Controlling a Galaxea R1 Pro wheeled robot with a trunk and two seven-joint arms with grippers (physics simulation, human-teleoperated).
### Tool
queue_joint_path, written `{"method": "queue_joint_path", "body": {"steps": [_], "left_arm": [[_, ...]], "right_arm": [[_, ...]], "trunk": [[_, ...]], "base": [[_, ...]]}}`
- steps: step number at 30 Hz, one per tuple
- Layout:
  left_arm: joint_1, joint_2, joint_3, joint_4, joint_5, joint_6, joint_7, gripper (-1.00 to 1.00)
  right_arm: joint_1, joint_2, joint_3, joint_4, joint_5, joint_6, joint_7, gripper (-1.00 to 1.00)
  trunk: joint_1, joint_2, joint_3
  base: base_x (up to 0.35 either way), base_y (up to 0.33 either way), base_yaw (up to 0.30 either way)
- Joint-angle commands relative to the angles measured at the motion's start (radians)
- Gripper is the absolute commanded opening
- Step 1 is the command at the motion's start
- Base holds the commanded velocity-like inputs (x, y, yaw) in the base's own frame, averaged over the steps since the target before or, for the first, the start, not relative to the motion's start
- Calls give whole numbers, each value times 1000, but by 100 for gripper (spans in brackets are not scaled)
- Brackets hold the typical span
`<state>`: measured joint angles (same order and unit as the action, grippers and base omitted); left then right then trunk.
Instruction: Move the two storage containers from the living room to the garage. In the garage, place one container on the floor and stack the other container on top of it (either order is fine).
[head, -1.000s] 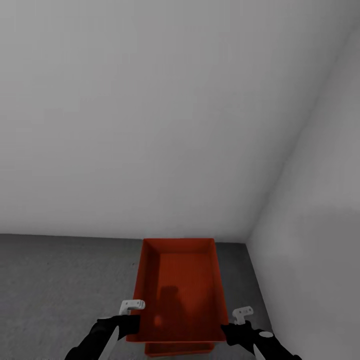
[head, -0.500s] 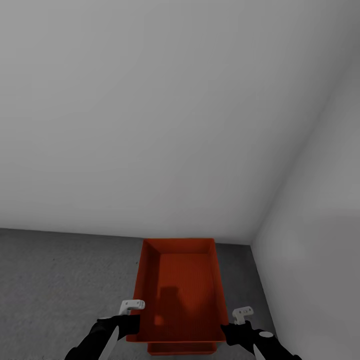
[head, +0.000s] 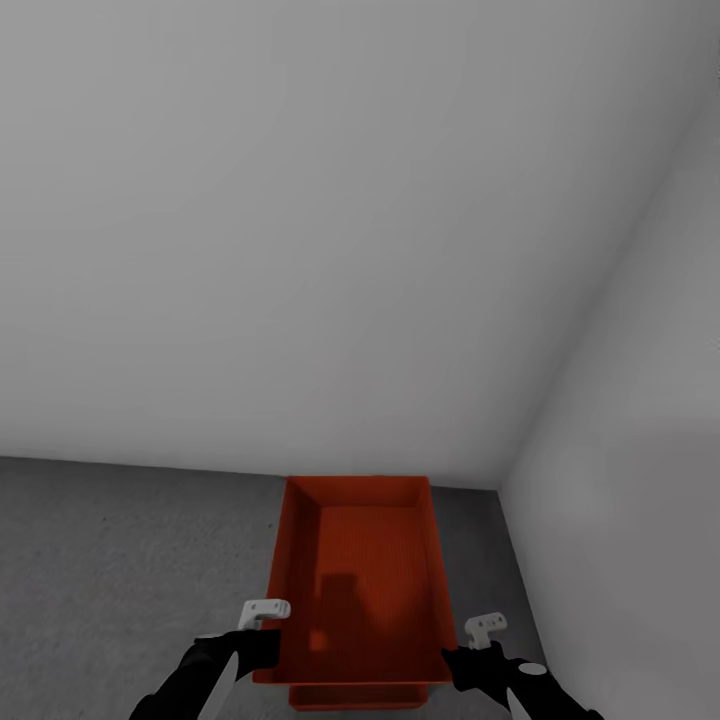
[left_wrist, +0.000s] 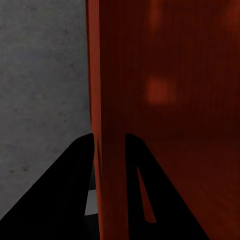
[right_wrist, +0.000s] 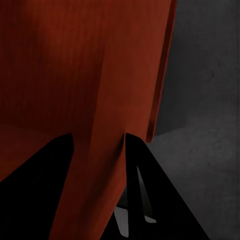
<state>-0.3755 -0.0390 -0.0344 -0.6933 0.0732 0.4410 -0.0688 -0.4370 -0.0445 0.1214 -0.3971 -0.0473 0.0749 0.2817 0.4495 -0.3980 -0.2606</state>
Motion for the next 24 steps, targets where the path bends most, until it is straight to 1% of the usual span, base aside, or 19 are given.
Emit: {"method": "queue_joint_path", "body": {"steps": [1, 24], "left_arm": [[0, -5, -12, -3, 12, -61, 4, -100], [0, -5, -12, -3, 13, -61, 4, -100]], "right_arm": [[0, 31, -3, 1, 9, 13, 4, -100], [0, 31, -5, 1, 7, 12, 2, -100]], "trunk": [[1, -2, -2], [1, -2, -2]], "base": [[0, -16, 0], [0, -1, 0]]}}
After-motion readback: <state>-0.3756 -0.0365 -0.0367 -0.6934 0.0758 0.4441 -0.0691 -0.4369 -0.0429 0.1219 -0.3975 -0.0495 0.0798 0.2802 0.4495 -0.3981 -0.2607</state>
